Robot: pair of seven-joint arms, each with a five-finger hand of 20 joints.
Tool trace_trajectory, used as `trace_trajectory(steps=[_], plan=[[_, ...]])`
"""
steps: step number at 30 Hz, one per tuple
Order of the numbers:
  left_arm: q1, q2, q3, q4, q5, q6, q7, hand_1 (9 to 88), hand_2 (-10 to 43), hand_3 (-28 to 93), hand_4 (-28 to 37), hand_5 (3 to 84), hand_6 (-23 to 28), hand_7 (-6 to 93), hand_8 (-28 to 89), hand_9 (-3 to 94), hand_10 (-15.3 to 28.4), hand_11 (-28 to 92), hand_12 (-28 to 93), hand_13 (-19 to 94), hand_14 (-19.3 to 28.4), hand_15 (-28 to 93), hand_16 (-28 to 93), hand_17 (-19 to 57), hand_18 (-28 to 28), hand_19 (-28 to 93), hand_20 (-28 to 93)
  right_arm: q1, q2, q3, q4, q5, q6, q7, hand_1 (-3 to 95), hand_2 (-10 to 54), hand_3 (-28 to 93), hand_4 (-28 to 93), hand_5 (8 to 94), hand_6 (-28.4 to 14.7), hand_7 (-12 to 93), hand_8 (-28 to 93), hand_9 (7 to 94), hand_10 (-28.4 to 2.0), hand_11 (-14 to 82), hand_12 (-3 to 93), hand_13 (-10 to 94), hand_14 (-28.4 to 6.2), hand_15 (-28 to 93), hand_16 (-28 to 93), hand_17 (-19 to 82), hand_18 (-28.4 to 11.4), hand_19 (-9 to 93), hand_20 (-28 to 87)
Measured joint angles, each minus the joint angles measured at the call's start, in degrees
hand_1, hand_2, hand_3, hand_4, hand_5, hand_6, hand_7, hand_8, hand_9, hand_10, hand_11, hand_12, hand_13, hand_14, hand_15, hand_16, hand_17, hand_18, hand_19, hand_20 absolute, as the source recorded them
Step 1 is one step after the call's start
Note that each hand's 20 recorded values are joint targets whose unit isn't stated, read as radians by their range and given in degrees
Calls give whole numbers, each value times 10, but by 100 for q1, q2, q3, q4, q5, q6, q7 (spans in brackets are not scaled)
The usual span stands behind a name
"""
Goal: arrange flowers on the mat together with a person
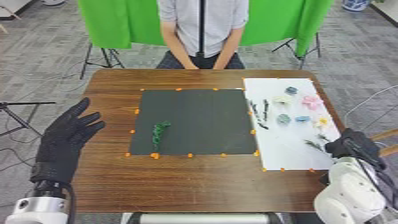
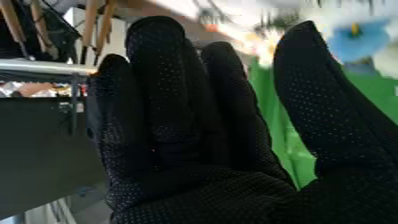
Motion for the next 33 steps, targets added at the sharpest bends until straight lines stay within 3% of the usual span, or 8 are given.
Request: trace_trajectory(steps=[8,12,13,16,19,33], plan=[[-45,4,9,0,0,0,-8,202,79,771,-283,331,67,139,-105,312,195,269,85,210,263,538,-120,-114,208,482,75,324,5,-158,471,212,-260,-37,460,-65,660,-215,645,-69,97,-95,661,-192,146,141,688,-136,640,95,483,-173,932,113],[-41,4,9,0,0,3,-6,202,79,772,-283,332,67,139,-106,312,195,270,85,210,263,538,-120,-113,208,482,75,392,6,-224,542,177,-524,-30,509,-79,653,-237,711,-71,95,-53,720,-181,198,152,691,-124,652,96,472,-180,932,137],[-38,4,9,0,0,4,-4,202,79,771,-283,332,67,139,-106,313,195,270,85,210,263,538,-120,-113,208,482,75,418,8,-233,551,159,-566,-26,551,-79,616,-248,757,-70,100,9,751,-172,213,153,708,-114,652,100,469,-180,932,142],[-33,12,9,0,-5,7,0,202,79,772,-283,333,68,138,-106,313,195,270,85,210,264,538,-119,-113,207,481,75,507,8,-255,604,124,-682,-21,596,-71,570,-253,840,-46,114,46,833,-144,248,193,760,-90,651,119,491,-188,932,211],[-33,18,9,-1,-7,7,0,201,79,773,-283,334,69,138,-106,313,194,271,85,211,263,538,-120,-113,208,482,75,583,8,-275,661,84,-739,-19,607,-67,552,-255,861,-30,122,59,862,-138,288,190,784,-84,660,132,508,-190,932,259],[-30,88,73,1,-22,19,95,201,79,772,-283,339,72,137,-104,313,195,270,85,211,262,539,-120,-113,208,482,74,602,112,-422,763,-202,-139,-139,551,-72,596,-266,907,-4,146,100,932,-120,336,209,861,-65,657,173,563,-204,932,370]])
